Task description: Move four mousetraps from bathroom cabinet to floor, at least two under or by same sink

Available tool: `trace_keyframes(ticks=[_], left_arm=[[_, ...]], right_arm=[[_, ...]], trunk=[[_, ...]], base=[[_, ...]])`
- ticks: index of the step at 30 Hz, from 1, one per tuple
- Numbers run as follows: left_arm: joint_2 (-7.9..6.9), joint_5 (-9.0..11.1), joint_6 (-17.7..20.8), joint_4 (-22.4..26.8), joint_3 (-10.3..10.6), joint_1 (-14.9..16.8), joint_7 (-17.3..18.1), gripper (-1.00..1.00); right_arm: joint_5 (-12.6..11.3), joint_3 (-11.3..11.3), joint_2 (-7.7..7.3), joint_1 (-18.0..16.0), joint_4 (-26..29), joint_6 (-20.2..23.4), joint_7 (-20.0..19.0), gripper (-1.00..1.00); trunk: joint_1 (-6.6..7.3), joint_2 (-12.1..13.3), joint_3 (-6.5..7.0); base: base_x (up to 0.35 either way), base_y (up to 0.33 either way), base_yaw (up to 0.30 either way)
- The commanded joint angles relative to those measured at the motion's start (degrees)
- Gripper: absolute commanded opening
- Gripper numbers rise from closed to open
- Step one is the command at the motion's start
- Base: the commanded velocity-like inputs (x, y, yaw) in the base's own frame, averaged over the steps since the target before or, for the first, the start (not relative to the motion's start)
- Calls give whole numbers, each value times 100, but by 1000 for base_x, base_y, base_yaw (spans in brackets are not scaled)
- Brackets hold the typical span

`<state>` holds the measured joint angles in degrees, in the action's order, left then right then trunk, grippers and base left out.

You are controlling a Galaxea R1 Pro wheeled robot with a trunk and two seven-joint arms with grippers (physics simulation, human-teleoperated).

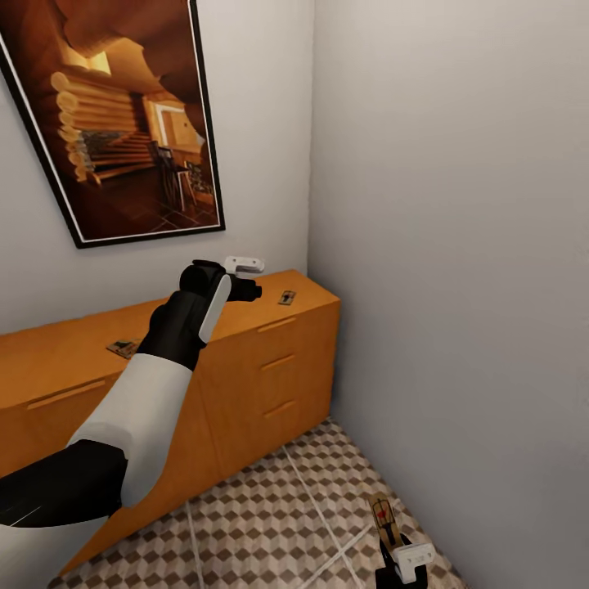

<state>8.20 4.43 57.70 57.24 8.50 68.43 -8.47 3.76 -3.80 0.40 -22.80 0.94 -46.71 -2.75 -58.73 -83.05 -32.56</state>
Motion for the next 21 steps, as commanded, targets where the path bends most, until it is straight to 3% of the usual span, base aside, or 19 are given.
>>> trace_keyframes(ticks=[1,13,21], left_arm=[[-2,50,22,6,6,3,-50,100],[-2,50,22,6,10,3,-50,100],[-2,50,22,1,10,3,-50,100]], right_arm=[[-23,-33,1,-5,-6,-17,2,-100],[-22,-34,2,-5,-6,-22,2,-100],[-24,-34,-2,-5,-6,-21,2,-100]], trunk=[[0,-3,0],[0,-3,70],[0,-3,81]], base=[[0,22,-230],[0,132,-226],[0,112,-50]])
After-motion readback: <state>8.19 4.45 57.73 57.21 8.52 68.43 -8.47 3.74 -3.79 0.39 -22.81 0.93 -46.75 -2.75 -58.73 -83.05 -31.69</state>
